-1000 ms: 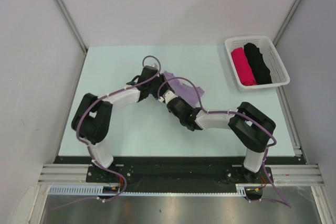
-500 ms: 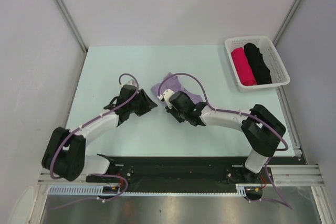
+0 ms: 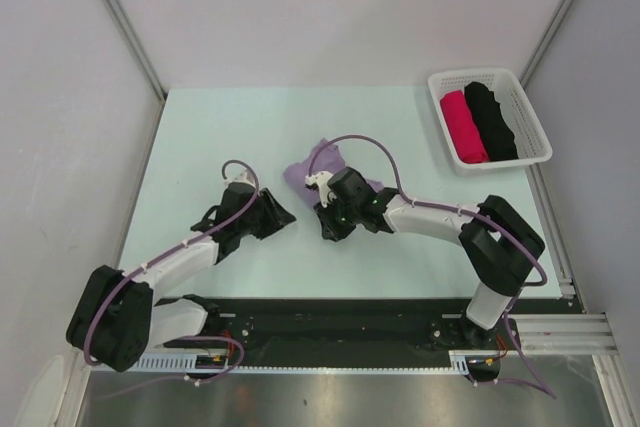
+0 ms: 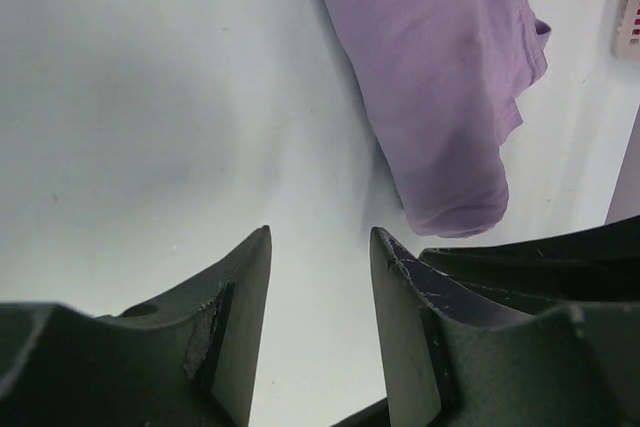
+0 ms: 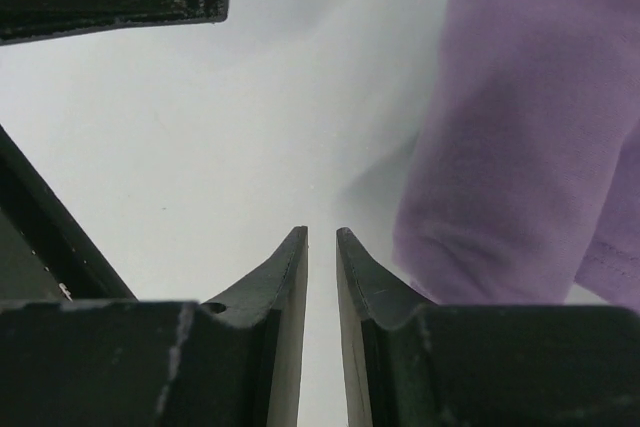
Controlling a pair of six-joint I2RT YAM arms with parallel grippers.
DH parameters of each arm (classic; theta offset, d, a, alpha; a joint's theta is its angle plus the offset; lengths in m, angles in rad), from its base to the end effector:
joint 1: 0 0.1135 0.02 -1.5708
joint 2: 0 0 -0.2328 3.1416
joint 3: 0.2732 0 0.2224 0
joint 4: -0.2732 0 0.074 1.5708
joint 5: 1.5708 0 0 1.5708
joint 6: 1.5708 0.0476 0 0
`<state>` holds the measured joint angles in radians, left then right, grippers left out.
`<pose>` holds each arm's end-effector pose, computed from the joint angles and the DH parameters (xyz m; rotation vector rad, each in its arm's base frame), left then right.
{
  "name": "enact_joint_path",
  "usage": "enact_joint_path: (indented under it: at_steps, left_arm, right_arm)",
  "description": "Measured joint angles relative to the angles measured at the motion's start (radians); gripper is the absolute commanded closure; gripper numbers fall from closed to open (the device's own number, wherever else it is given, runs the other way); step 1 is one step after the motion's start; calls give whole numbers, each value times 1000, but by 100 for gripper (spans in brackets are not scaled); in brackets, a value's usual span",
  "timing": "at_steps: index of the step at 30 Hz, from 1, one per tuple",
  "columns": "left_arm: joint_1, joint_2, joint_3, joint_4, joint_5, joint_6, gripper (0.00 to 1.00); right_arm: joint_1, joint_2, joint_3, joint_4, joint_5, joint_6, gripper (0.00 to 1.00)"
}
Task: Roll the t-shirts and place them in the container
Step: Roll the T-shirt to the center of the board.
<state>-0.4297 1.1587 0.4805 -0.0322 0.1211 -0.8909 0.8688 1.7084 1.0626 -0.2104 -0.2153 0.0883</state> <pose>0.2004 -0.0982 0.1601 -0.4864 2.3656 -0.7950 0.2105 0.2647 0.1721 -1.0526 2.2918 0.6749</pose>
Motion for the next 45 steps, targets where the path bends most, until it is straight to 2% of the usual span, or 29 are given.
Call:
enact_joint_path:
  at_steps: [5, 16, 20, 25, 26, 29, 32, 38, 45]
  left_arm:
    - [-3, 108, 64, 39, 6, 0, 53]
    - [-9, 382, 360, 155, 40, -1, 56]
    - [-9, 485, 423, 160, 42, 0, 56]
    - [-9, 571, 452, 161, 42, 0, 56]
    - [-9, 579, 457, 160, 42, 0, 56]
    - [-10, 605, 487, 154, 42, 0, 56]
    - [-10, 628, 514, 149, 42, 1, 56]
    - [-10, 668, 544, 145, 45, 0, 56]
    - [-10, 674, 563, 137, 60, 1, 53]
  right_arm:
    - [-44, 14, 0, 3, -40, 42, 78]
    - [-88, 14, 0, 11, -87, 73, 77]
    - [-84, 3, 0, 10, -70, 79, 72]
    - [-5, -48, 0, 7, 124, 68, 56]
    - [16, -53, 0, 8, 165, 63, 49]
    - [72, -58, 0, 19, 308, 34, 40]
    - [92, -50, 0, 35, 412, 0, 36]
    - [98, 29, 0, 87, 565, -65, 34]
    - [111, 109, 0, 114, 618, -115, 37]
